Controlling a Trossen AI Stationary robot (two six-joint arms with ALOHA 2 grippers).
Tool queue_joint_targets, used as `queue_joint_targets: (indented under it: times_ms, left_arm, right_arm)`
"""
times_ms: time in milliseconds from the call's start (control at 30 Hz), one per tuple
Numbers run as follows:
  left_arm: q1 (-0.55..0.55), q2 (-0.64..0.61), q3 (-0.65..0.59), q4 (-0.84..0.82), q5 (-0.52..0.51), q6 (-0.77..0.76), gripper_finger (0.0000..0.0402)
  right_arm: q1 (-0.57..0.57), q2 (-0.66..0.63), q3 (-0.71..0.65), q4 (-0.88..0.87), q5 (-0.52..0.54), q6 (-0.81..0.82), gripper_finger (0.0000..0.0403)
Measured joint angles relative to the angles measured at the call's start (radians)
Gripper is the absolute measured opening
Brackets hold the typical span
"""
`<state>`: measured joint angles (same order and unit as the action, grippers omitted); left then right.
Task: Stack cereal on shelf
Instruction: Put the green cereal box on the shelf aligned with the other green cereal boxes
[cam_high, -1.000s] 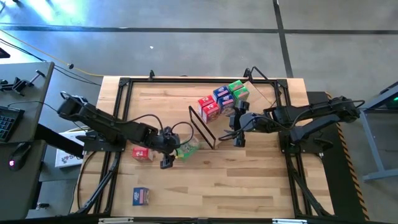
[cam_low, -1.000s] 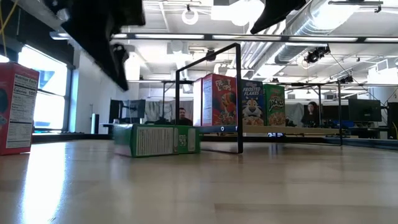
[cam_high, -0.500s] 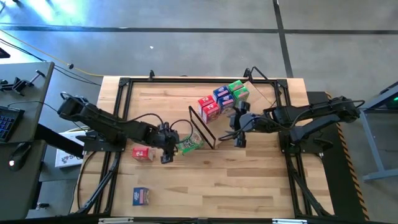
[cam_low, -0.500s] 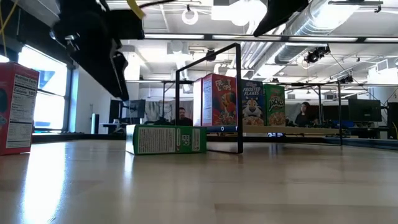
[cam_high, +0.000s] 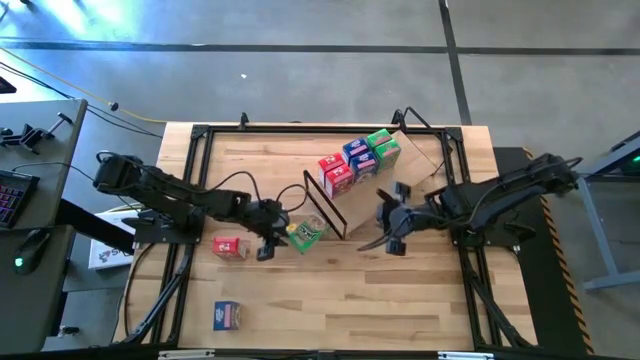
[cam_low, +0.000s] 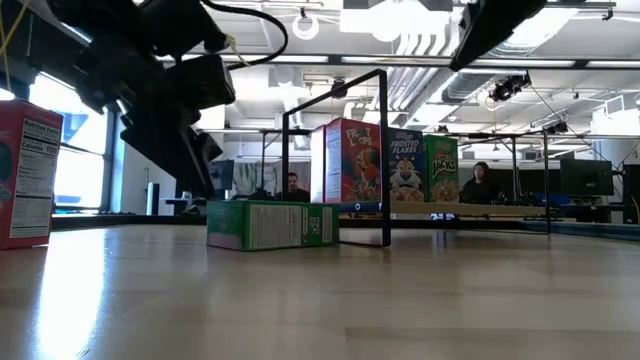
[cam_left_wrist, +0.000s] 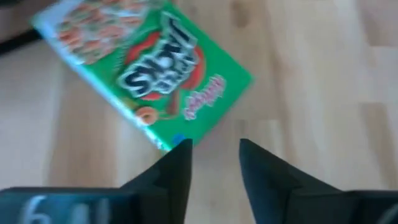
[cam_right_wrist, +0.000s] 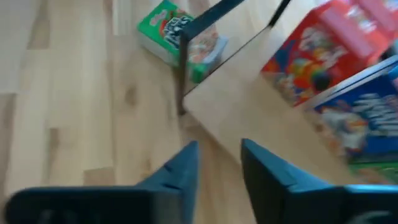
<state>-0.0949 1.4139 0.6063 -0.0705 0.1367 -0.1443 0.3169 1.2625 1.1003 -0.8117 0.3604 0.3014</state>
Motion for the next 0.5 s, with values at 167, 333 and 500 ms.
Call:
queue_joint_targets:
  times_ms: [167,333,500]
  left_arm:
    - [-0.061,0.0,-0.002,0.054,0.063,-0.036,0.0074]
    - [-0.149,-0.018,-0.001,0.036,-0.014,-0.094,0.004]
    - [-0.16,-0.142,-0.01,-0.085,-0.317,-0.124,0.0014]
  right_arm:
    - [0.05,0.0,-0.132,0.21,-0.034,0.073,0.0034]
    - [0.113,0.027,-0.276,0.512,-0.019,0.149,0.0017]
    - [0.207,0.141,-0.313,0.667,0.11,0.196,0.0016]
